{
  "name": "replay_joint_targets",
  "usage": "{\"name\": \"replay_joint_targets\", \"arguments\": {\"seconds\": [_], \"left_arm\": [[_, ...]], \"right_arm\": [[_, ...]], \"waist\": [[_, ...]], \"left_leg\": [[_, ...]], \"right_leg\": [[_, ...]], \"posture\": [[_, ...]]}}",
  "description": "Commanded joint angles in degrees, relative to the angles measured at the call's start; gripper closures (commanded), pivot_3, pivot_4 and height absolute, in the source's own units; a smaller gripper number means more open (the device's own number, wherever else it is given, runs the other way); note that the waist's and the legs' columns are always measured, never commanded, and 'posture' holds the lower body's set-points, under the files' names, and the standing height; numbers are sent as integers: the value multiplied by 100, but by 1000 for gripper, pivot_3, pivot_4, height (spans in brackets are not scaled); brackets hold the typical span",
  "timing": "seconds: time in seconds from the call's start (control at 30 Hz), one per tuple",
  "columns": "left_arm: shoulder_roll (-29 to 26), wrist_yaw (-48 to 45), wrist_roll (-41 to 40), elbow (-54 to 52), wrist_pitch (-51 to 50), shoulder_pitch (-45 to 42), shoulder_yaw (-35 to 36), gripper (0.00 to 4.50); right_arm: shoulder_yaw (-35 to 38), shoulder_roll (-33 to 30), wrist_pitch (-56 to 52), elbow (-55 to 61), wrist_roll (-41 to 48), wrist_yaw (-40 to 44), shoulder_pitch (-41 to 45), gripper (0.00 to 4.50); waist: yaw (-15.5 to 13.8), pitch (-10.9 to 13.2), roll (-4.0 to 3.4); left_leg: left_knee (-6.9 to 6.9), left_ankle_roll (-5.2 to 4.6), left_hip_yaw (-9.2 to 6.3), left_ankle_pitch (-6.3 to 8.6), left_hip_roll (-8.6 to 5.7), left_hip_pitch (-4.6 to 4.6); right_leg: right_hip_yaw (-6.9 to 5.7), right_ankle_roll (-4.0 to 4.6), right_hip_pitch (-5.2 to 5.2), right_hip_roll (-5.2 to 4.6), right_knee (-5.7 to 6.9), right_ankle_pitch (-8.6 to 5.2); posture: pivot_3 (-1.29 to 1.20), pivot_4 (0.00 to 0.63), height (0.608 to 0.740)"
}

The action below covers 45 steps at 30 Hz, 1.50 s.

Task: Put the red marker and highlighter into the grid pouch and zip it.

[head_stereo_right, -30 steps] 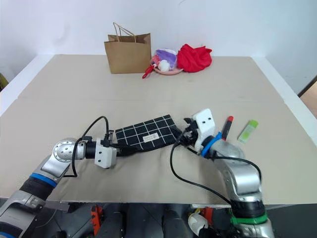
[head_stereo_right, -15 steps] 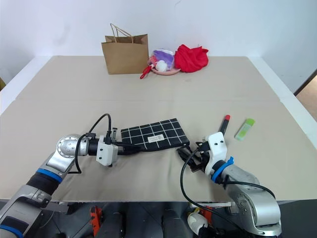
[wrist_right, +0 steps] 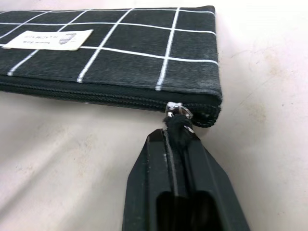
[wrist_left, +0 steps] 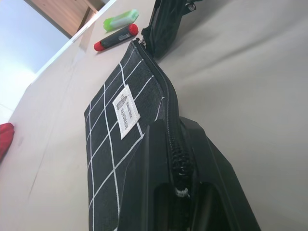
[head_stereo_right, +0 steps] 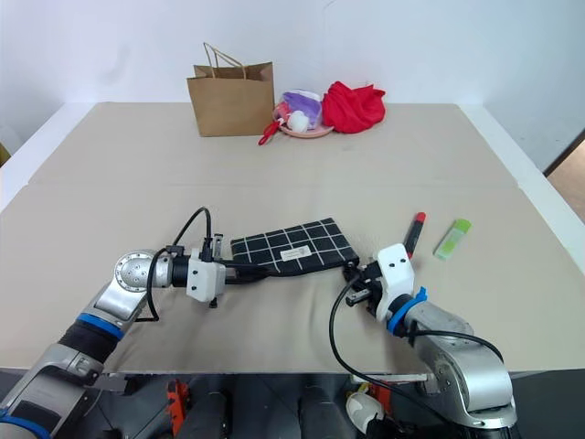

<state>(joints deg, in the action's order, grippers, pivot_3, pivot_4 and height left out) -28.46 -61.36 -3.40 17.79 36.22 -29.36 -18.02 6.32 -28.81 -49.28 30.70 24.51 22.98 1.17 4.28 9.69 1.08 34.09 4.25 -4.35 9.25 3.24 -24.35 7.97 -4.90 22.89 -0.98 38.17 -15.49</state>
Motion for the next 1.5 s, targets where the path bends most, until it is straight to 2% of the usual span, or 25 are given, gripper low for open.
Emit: {"name": "replay_joint_targets", "arguments": {"seconds": [0.03, 0.53, 1.07, 1.33, 1.5], "left_arm": [[12, 99, -93, -271, -58, 27, 98, 4500], [103, 170, -37, -430, -202, 86, 53, 4500], [263, 548, 147, -440, -221, 79, 97, 4500], [299, 685, 248, -396, -157, 55, 64, 4500], [221, 637, 196, -504, -210, 180, 77, 4500]], "right_arm": [[-38, -107, -114, 388, 79, 32, 155, 4480], [-805, -413, -542, 785, 220, 330, 641, 4480], [-1467, -95, -899, 591, 394, 464, 1497, 4480], [-1573, 29, -1045, 356, 440, 541, 1722, 4480], [-1189, 95, -1163, 286, 519, 417, 1587, 4480]], "waist": [[2, 0, 0], [-1, 1, 1], [0, 1, 1], [0, 1, 1], [0, 1, 1]], "left_leg": [[0, 0, 0, 0, 0, 0], [0, 0, -1, 0, -1, -2], [0, 0, -2, 0, -1, -2], [0, 0, -3, 0, -1, -2], [0, 0, -3, 0, -1, -3]], "right_leg": [[0, 0, 0, 0, 0, 0], [0, 0, 0, -1, -2, 0], [-1, -1, 1, 0, -2, 0], [-1, -1, 1, 0, -2, 0], [-2, -1, 2, 0, -1, 0]], "posture": [[0, 150, 740], [0, 150, 740], [0, 150, 740], [0, 150, 740], [0, 150, 740]]}}
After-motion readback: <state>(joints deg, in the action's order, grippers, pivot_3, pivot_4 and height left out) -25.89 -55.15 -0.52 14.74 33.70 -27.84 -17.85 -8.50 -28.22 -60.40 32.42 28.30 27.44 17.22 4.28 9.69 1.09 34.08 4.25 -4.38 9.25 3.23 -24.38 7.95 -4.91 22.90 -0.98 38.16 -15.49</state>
